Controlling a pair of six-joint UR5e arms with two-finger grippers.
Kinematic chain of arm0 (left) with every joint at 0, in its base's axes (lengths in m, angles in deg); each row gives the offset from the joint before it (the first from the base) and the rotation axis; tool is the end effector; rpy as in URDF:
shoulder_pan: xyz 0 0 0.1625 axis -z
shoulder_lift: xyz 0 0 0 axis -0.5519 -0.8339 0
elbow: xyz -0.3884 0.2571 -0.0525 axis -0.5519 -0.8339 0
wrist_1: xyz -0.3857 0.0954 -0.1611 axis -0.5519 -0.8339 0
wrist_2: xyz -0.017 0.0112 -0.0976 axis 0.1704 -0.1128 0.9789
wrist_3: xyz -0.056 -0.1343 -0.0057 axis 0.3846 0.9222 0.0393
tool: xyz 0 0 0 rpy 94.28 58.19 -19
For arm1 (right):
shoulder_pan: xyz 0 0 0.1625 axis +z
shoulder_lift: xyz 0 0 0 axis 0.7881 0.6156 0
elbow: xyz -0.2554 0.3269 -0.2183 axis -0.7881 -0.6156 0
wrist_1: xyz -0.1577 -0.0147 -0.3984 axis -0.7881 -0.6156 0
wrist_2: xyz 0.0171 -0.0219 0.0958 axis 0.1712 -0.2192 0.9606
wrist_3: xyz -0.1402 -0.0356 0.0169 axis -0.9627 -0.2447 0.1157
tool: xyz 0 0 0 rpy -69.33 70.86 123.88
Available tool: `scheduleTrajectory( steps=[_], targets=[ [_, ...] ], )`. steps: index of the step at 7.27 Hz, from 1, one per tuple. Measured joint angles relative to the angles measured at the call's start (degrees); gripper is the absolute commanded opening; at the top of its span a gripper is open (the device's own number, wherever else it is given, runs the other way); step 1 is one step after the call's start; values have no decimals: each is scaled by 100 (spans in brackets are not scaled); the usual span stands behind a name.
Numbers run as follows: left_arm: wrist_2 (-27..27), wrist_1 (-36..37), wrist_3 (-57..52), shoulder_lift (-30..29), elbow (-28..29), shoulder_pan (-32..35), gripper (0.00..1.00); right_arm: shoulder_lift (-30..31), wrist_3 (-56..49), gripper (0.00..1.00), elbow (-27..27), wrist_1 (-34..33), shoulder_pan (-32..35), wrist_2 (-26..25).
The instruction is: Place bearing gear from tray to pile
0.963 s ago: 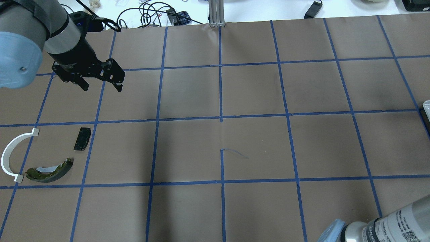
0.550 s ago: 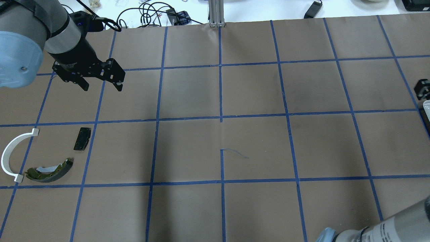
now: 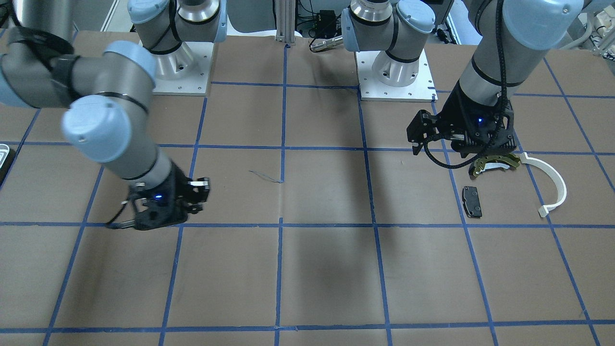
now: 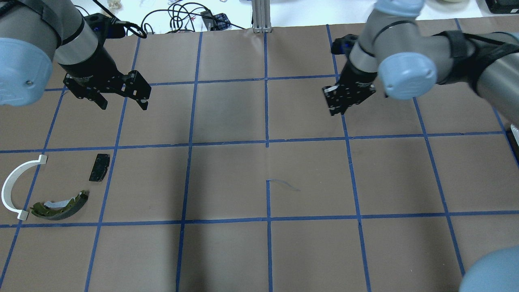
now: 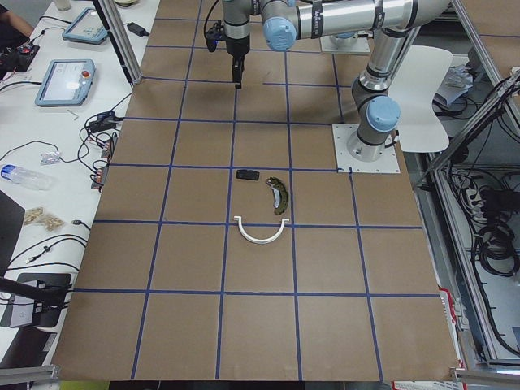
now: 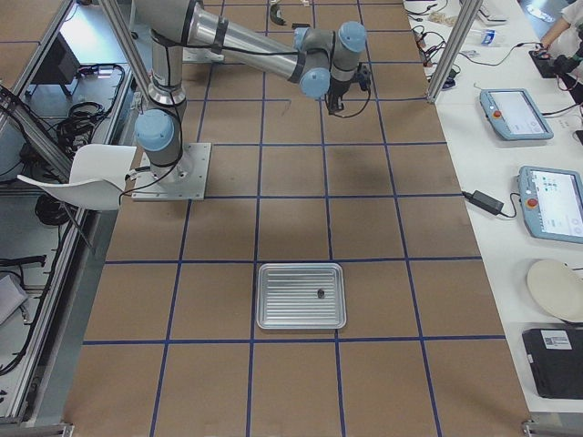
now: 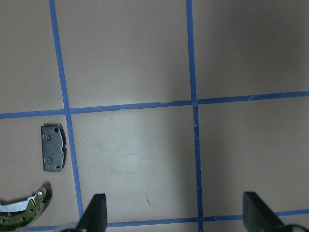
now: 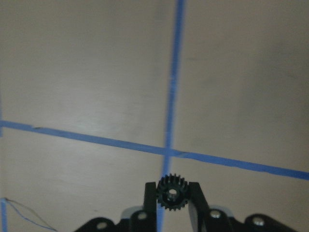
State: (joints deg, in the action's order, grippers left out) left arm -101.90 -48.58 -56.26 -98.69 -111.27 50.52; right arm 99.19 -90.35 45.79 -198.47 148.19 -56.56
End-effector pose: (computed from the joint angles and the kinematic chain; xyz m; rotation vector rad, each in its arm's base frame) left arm -0.0761 -0.5329 0.4374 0.0981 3.1268 0.0120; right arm 0.2210 -0.5945 0.2908 -0.2505 2.9769 0.0570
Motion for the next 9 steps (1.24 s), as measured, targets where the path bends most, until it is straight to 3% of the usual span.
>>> scheduleTrajectory(
  steps=[2,3,4,5,6,9],
  targets=[
    [-3,-6,1,-79,-7,-4,100,-493,1624,14,-14,-929,1374,-123],
    [-6,-6,3,-160,-2,-6,100,-815,2306,22,-31,-1367,1908,-245],
    [-16,-7,2,-219,5,-7,100,-1137,2842,93,-29,-1810,2312,-296],
    [-14,-5,0,-269,11,-8,100,-1330,3118,100,-34,-2089,2526,-334],
    [-12,-3,0,-306,11,-8,100,-1321,3206,100,-47,-2149,2545,-369],
    [-9,23,7,-366,14,-9,100,-436,2581,100,-17,-1206,1424,-318]
  ],
)
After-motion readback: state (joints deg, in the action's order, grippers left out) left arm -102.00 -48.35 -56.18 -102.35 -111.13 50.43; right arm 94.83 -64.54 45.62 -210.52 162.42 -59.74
